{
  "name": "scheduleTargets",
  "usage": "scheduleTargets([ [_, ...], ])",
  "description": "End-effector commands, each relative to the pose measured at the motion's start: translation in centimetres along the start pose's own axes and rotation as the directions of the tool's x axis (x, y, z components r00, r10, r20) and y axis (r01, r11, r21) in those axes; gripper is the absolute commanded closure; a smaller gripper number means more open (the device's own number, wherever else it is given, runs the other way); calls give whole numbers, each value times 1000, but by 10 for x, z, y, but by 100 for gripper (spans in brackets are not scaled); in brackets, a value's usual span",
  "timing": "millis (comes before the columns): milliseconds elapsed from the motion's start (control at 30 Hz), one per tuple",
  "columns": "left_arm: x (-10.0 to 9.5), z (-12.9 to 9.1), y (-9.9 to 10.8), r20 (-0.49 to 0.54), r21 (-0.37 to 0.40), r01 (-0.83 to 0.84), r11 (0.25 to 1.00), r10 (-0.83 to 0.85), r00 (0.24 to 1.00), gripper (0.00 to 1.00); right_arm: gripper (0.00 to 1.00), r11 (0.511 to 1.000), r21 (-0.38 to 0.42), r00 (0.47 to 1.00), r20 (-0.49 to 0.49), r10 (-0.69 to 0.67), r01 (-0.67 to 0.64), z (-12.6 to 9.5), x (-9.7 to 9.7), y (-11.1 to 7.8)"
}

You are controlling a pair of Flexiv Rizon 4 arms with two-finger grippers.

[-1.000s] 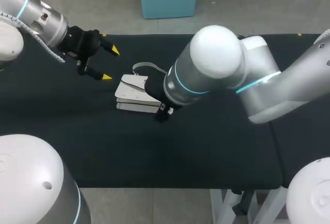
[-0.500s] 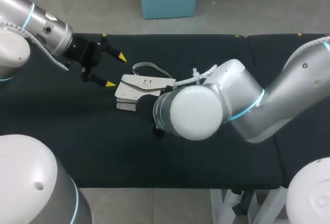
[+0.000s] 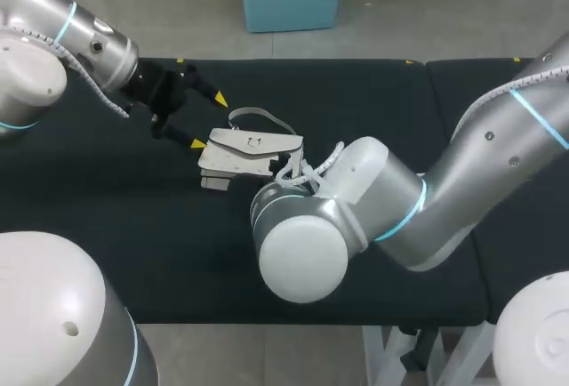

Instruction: Pick up the bag, open it, inspect its contents, close it, and place it on the opposite side

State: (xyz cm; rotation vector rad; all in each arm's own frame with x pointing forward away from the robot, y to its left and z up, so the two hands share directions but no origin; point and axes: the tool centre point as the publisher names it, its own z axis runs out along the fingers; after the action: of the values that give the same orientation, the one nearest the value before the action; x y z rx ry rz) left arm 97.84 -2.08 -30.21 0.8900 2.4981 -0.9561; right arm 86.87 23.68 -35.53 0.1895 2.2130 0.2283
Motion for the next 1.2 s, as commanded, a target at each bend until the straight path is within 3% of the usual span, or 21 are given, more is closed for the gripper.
scheduleTargets([
  [33,-4,5,3,-8,11,-1,1000,1,1000,0,33,1000,19,997,82,-15,13,1,1,-1],
  [133,-4,7,2,-7,14,-14,1000,14,1000,0,35,1000,24,997,79,-22,21,8,1,-5],
  [300,-3,12,-2,-4,6,-42,999,42,999,0,52,999,23,997,72,-26,24,17,-3,-8],
  [433,-4,16,-4,-11,5,-50,999,50,999,0,60,999,15,997,72,-41,40,20,-8,-7],
  [767,-7,24,-5,-32,8,-52,999,52,998,0,64,994,49,993,65,-102,99,29,-15,-14],
  [933,-8,26,-4,-37,9,-52,999,52,998,0,76,992,61,991,64,-114,110,34,-17,-17],
  [1200,-8,29,-4,-44,9,-50,999,50,998,0,79,988,70,988,59,-139,135,41,-18,-18],
])
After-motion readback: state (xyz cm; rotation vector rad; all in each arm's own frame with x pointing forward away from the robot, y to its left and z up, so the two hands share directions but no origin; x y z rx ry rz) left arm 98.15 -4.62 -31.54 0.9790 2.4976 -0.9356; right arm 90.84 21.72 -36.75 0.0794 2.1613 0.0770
